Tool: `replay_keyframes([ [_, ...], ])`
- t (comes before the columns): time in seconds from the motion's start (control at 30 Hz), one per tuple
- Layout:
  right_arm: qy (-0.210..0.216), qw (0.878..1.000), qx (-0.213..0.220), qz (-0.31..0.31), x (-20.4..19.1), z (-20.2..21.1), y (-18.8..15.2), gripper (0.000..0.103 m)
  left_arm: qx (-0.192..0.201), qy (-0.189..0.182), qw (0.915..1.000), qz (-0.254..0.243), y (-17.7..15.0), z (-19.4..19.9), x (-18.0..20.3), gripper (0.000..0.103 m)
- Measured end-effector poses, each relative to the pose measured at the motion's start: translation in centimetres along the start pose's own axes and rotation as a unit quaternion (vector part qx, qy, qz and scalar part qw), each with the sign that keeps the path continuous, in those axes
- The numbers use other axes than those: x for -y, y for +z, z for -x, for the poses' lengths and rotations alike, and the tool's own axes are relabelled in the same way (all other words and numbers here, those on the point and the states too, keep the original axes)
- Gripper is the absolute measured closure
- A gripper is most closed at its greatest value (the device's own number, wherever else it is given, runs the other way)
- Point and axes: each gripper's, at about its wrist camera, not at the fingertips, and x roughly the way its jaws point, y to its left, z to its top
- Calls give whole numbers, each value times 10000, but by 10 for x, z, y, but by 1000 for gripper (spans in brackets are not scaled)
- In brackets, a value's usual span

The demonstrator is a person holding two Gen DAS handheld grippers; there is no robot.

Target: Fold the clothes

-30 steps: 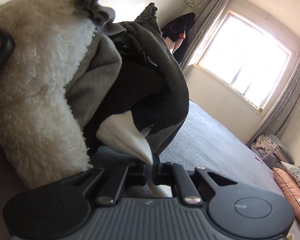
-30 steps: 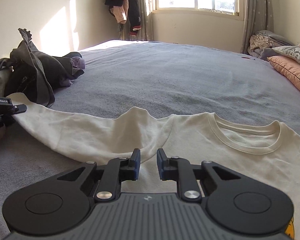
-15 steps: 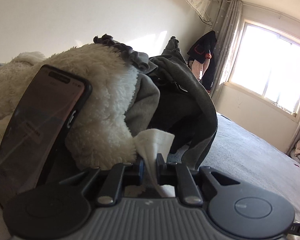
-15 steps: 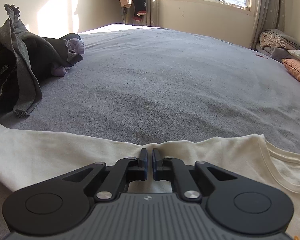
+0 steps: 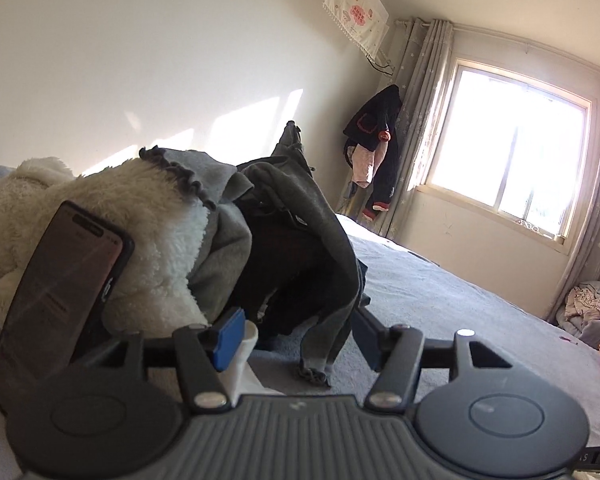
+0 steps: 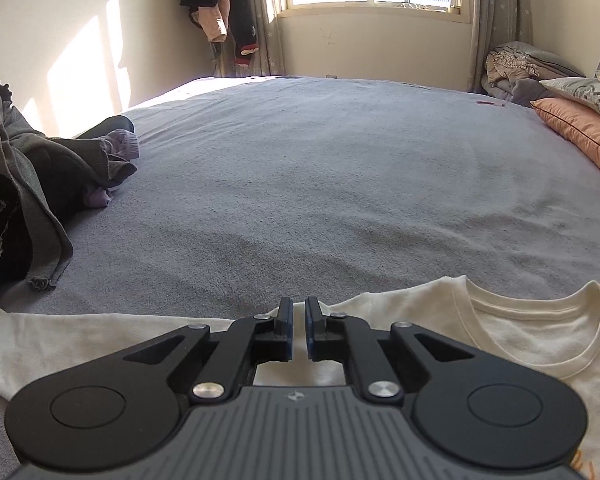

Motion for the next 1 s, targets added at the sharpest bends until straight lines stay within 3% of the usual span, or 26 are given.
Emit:
replay_keyframes([
  [0.17, 322, 9994, -125, -75, 0, -5, -14, 94, -494, -319, 9980, -215, -22, -13, 15, 42],
  [0.23, 263, 9995, -140, 42, -6, -14, -16, 95, -645, -425, 9963, -386, -31, -17, 20, 42],
  [0.43, 177, 9997, -145, 71, -9, -44, -10, 97, -1331, -266, 9890, -587, -57, -37, 21, 43],
  [0.63, 244, 9991, -110, -326, 1, -55, 8, 95, -1575, -382, 9857, -450, -56, -47, 24, 43],
  [0.77, 127, 9993, 40, -346, 17, -32, 5, 95, -1774, -674, 9810, -395, -53, -48, 33, 38],
  [0.83, 14, 9995, 78, -307, 28, -19, 2, 85, -1872, -819, 9782, -367, -52, -48, 38, 33],
  [1.0, -441, 9984, 210, -275, 73, 19, -9, 81, -2120, -1258, 9682, -417, -51, -45, 56, 24],
])
